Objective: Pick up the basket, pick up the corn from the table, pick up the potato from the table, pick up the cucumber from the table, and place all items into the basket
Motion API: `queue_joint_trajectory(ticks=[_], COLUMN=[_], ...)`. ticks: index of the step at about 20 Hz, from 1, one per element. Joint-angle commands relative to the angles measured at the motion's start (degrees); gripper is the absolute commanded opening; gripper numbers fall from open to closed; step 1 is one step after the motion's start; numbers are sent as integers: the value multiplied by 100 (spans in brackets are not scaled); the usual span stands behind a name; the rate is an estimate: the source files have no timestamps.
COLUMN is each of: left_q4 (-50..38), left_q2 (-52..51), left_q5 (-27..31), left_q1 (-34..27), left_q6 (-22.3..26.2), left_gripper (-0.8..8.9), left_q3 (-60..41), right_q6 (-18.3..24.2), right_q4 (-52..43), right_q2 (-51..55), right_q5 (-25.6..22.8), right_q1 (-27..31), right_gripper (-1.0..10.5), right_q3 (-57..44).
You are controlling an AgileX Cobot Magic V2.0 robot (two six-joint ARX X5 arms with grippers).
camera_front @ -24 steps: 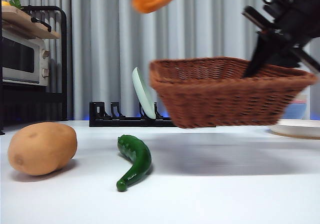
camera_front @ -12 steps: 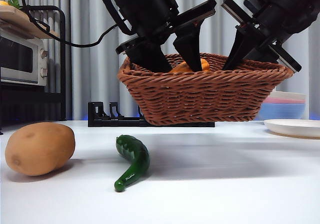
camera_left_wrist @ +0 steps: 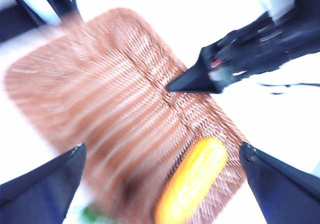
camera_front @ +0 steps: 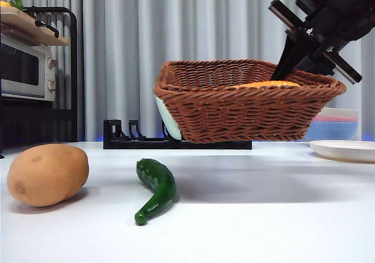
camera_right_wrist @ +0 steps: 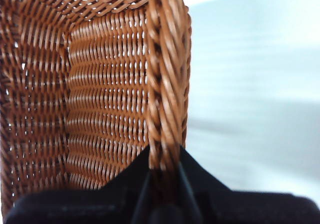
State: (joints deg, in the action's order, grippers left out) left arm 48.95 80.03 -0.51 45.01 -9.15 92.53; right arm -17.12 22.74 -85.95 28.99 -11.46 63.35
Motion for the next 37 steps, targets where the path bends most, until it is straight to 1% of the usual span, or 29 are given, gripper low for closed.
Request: queue_joint_trajectory(ticks=[1,2,4,6,7,8,10,11,14,16,18,20,21,24,25,26,27,29,32,34,37], left_q4=[994,1550,2170,2284,2267,2192,1766,1386,50,-343,-686,-1073,-1158,-1220,-1248,-1298,-1386,-1519,-1432,-1108,-627], left_q2=[-411,-632,-1010,-1410,-1611,-1784,-2063,-2098,-1875,-1425,-935,-450,-245,317,411,446,446,444,391,120,-892], left_q5=[50,68,457,953,1113,1150,1294,1294,1200,1259,1211,870,732,695,605,542,442,181,168,101,-487], left_q1=[2,2,2,15,33,33,31,26,-31,-201,-476,-789,-940,-1255,-1311,-1329,-1322,-1300,-1274,-1272,-1156], left_q6=[122,111,-35,-382,-601,-756,-1075,-1182,-1235,-1224,-1106,-1012,-1008,-839,-758,-723,-660,-463,-409,-409,-439], left_gripper=[625,625,624,623,623,623,623,623,623,623,623,623,623,622,602,521,378,-19,-8,-8,-8], left_q3=[-98,-107,-282,-841,-1248,-1661,-2632,-3110,-4079,-4284,-4293,-4293,-4293,-4293,-4293,-4293,-4293,-4293,-4293,-4291,-4286], right_q6=[-17,-17,-11,-11,11,11,11,11,11,11,11,9,9,11,11,11,11,11,22,31,59], right_q4=[-129,-131,-142,-162,-162,-162,-170,-175,-173,-168,-168,-164,-162,-140,-138,-136,-136,-138,-136,-136,-138], right_q2=[13,13,13,13,13,13,13,13,13,13,13,13,13,13,13,13,13,13,13,13,13], right_q5=[103,107,105,107,107,107,107,107,107,109,109,114,114,111,111,111,109,105,85,66,63], right_q1=[79,107,164,208,210,210,227,232,232,232,232,229,229,232,232,232,232,232,232,232,229], right_gripper=[-12,-12,-12,-12,-12,-12,-12,-12,-12,-12,-12,-12,-12,-12,-12,-12,-12,-12,-12,-12,-12], right_q3=[-15,-15,-17,-15,-15,-15,-15,-15,-15,-15,-15,-15,-15,-15,-15,-15,-15,-15,-17,-17,-17])
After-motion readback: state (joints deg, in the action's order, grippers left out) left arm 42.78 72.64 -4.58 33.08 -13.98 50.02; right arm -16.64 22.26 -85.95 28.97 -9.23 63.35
